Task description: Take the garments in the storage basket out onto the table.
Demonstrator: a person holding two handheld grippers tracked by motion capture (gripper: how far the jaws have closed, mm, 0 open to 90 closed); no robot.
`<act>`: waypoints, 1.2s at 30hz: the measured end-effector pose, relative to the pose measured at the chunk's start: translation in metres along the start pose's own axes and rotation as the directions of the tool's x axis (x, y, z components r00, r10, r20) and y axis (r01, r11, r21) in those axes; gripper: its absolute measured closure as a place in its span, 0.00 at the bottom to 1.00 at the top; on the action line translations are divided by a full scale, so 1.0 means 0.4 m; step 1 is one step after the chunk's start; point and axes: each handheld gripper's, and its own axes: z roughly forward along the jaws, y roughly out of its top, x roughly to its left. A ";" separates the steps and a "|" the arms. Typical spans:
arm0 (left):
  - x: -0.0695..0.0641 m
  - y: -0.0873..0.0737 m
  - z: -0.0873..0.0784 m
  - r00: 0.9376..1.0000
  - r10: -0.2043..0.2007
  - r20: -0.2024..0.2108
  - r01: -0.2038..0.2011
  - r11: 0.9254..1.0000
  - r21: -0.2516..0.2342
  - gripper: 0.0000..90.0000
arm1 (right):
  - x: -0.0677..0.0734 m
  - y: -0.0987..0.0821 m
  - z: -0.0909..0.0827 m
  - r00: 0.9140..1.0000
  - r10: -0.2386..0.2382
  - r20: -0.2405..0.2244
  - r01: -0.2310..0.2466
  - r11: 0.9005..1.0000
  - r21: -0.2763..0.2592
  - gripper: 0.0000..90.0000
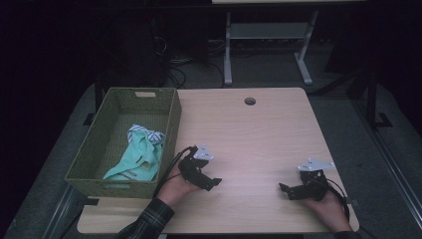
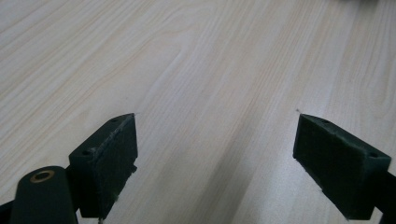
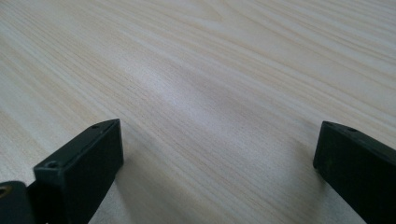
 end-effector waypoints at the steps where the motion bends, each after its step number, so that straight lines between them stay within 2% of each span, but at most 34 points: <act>1: 0.000 0.002 -0.001 1.000 0.001 -0.001 -0.001 1.000 0.004 0.15 | 0.000 0.000 0.000 1.000 0.000 0.000 0.000 1.000 0.000 0.01; 21: 0.000 0.035 -0.041 1.000 0.010 -0.007 -0.010 1.000 -0.011 0.15 | 0.000 0.000 0.000 1.000 0.000 0.000 0.000 1.000 0.000 0.01; 36: 0.004 0.059 -0.068 1.000 0.006 0.013 -0.005 0.999 -0.035 0.15 | 0.000 0.000 0.000 1.000 0.000 0.000 0.000 1.000 0.000 0.01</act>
